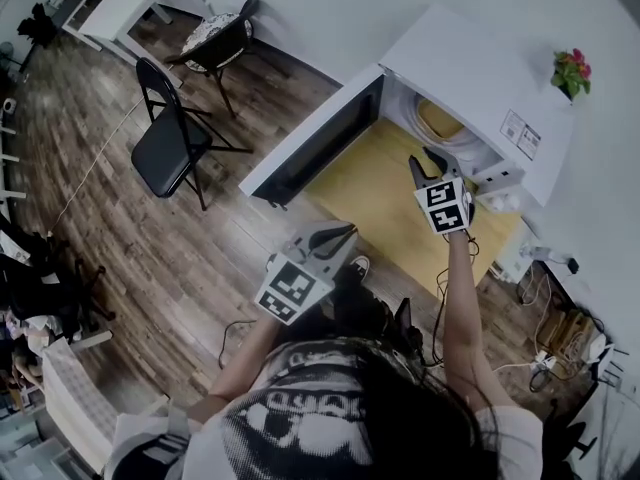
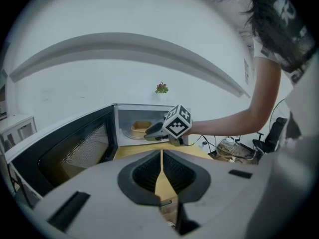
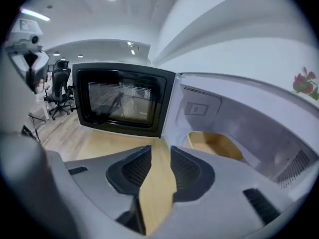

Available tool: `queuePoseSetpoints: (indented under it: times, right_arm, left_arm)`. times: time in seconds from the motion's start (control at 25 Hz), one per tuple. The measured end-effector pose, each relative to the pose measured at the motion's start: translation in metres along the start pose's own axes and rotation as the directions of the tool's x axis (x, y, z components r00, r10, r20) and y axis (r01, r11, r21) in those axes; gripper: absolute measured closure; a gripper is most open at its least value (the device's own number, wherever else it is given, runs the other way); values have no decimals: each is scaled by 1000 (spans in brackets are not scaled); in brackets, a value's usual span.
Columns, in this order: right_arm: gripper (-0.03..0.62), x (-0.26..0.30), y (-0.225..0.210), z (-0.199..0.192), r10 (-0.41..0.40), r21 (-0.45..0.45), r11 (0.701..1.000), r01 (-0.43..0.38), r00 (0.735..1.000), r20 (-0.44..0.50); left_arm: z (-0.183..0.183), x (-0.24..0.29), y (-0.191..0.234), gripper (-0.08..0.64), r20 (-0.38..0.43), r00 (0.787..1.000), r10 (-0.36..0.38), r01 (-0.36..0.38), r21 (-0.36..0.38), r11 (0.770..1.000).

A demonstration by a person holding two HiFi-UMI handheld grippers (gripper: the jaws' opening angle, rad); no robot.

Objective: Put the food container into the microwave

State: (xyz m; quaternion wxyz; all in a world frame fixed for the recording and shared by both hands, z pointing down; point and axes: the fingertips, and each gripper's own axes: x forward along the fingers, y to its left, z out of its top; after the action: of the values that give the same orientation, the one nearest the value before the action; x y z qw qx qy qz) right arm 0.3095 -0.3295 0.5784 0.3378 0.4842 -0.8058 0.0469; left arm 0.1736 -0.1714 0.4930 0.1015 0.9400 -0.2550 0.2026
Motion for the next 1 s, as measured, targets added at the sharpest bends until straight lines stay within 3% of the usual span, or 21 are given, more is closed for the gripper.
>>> queuePoseSetpoints:
  times: [0.28, 0.6, 1.0]
  right_arm:
    - [481, -46, 74, -19, 57, 113, 992, -61, 998, 41]
    - [489, -96, 161, -27, 104, 183, 977, -112, 993, 53]
    - [489, -143, 237, 6, 90, 159, 981, -109, 989, 120]
  left_arm:
    - [-7, -3, -10, 548, -2, 999, -52, 52, 26, 998]
    - [-14, -48, -13, 548, 31, 999, -27, 27, 23, 999]
    - [-34, -133, -30, 548, 82, 997, 7, -10, 33, 999]
